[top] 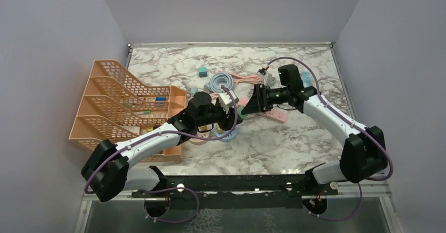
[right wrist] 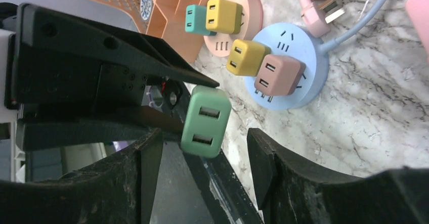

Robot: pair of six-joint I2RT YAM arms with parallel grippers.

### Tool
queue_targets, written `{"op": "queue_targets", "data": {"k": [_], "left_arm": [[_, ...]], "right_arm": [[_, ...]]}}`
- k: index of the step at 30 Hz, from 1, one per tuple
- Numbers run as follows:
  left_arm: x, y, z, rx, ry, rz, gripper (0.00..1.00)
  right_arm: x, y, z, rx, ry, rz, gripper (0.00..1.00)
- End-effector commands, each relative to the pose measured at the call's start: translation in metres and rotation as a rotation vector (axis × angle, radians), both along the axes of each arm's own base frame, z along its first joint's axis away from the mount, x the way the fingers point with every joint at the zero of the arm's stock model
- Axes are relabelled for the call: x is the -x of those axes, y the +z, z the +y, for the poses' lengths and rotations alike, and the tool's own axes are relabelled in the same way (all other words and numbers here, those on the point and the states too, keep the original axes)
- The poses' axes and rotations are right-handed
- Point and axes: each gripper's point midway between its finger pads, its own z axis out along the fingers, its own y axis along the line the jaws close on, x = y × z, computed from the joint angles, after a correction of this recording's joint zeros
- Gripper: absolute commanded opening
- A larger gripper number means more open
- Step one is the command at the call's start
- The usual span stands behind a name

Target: Insert the plug

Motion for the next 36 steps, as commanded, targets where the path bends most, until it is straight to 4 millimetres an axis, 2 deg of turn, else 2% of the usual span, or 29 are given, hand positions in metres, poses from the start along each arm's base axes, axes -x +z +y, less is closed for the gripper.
{"op": "queue_targets", "data": {"k": [1, 4, 11, 12, 14, 15, 18, 19, 20, 24, 27, 29, 31, 34, 36], "left_arm": [[0.008, 0.028, -0.016, 0.049, -0.119, -0.15, 0.34], [0.012, 0.028, -0.021, 0.042, -0.151, -0.17, 0.34], [0.016, 0.028, -0.025, 0.035, -0.162, -0.187, 0.34], [0.015, 0.029, -0.025, 0.037, -0.147, -0.182, 0.36], [0.008, 0.03, -0.022, 0.04, -0.081, -0.152, 0.51], [0.003, 0.03, -0.019, 0.04, -0.04, -0.138, 0.58], [-0.004, 0.027, -0.009, 0.037, 0.049, -0.114, 0.81], [-0.004, 0.026, -0.005, 0.037, 0.068, -0.111, 0.96], [-0.003, 0.026, -0.001, 0.039, 0.086, -0.108, 0.99], [-0.006, 0.026, 0.026, 0.039, 0.218, -0.098, 0.99], [-0.005, 0.029, 0.048, 0.055, 0.326, -0.073, 0.99], [-0.003, 0.032, 0.06, 0.069, 0.381, -0.052, 0.99], [0.0, 0.035, 0.067, 0.088, 0.407, -0.038, 0.99], [0.006, 0.038, 0.074, 0.12, 0.429, -0.018, 0.99], [0.008, 0.039, 0.076, 0.134, 0.438, -0.004, 0.99]], "right_arm": [[0.011, -0.002, 0.003, -0.035, 0.03, 0.088, 0.59], [0.012, -0.009, 0.002, -0.021, 0.014, 0.114, 0.51], [0.018, -0.019, 0.002, -0.024, 0.038, 0.151, 0.21], [0.018, -0.019, 0.002, -0.021, 0.045, 0.143, 0.15], [0.014, -0.021, -0.001, 0.005, 0.047, 0.095, 0.04], [0.01, -0.02, -0.002, 0.022, 0.048, 0.054, 0.01], [-0.01, -0.014, -0.01, 0.093, 0.035, -0.121, 0.01], [-0.019, -0.01, -0.014, 0.128, 0.021, -0.184, 0.01], [-0.028, -0.006, -0.018, 0.164, 0.009, -0.245, 0.01], [-0.056, 0.01, -0.038, 0.303, 0.013, -0.51, 0.01], [-0.066, 0.021, -0.053, 0.376, 0.043, -0.668, 0.01], [-0.068, 0.02, -0.064, 0.43, 0.074, -0.731, 0.01], [-0.064, 0.012, -0.074, 0.475, 0.135, -0.749, 0.01], [-0.035, -0.005, -0.076, 0.464, 0.344, -0.75, 0.01], [-0.023, -0.018, -0.081, 0.479, 0.398, -0.712, 0.01]]}}
